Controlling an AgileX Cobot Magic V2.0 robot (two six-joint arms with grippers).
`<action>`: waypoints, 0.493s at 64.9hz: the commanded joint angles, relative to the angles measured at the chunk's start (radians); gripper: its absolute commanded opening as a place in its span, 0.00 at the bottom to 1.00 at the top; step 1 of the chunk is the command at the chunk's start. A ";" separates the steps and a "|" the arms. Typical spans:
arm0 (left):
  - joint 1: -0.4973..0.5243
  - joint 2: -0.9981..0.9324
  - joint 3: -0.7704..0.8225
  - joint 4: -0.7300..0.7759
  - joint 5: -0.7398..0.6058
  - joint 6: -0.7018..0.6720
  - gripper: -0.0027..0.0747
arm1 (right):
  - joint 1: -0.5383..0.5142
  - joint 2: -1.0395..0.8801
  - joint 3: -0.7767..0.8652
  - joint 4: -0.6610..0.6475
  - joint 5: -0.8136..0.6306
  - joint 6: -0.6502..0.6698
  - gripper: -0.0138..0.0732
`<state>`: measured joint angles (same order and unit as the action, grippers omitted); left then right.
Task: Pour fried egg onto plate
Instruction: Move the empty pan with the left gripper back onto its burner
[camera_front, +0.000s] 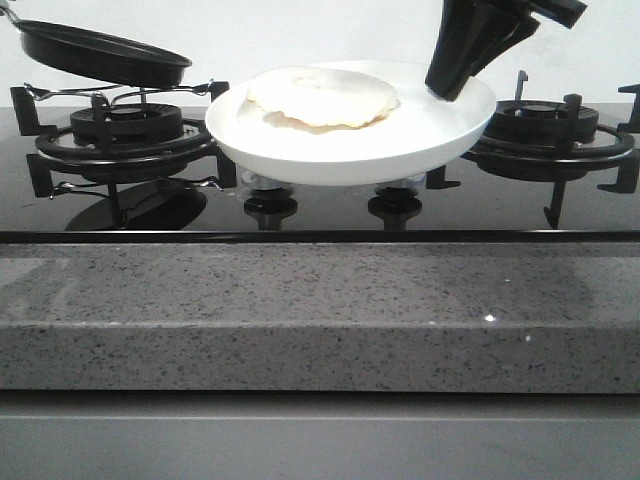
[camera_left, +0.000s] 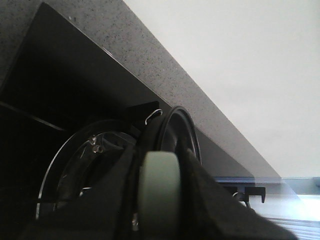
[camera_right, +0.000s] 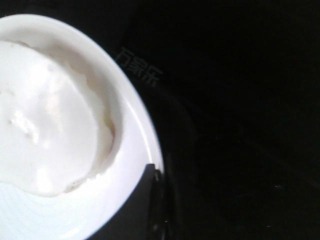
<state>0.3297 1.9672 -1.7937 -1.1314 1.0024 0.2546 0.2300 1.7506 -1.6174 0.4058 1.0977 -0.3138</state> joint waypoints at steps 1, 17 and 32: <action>-0.003 -0.055 -0.030 -0.037 -0.007 0.001 0.01 | -0.002 -0.059 -0.028 0.044 -0.027 -0.004 0.08; -0.023 -0.040 -0.030 -0.020 0.013 0.001 0.01 | -0.002 -0.059 -0.028 0.044 -0.027 -0.004 0.08; -0.039 -0.006 -0.030 0.020 0.029 -0.005 0.02 | -0.002 -0.059 -0.028 0.044 -0.027 -0.004 0.08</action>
<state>0.3010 2.0017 -1.7956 -1.1073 1.0214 0.2447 0.2300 1.7506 -1.6174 0.4058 1.0977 -0.3152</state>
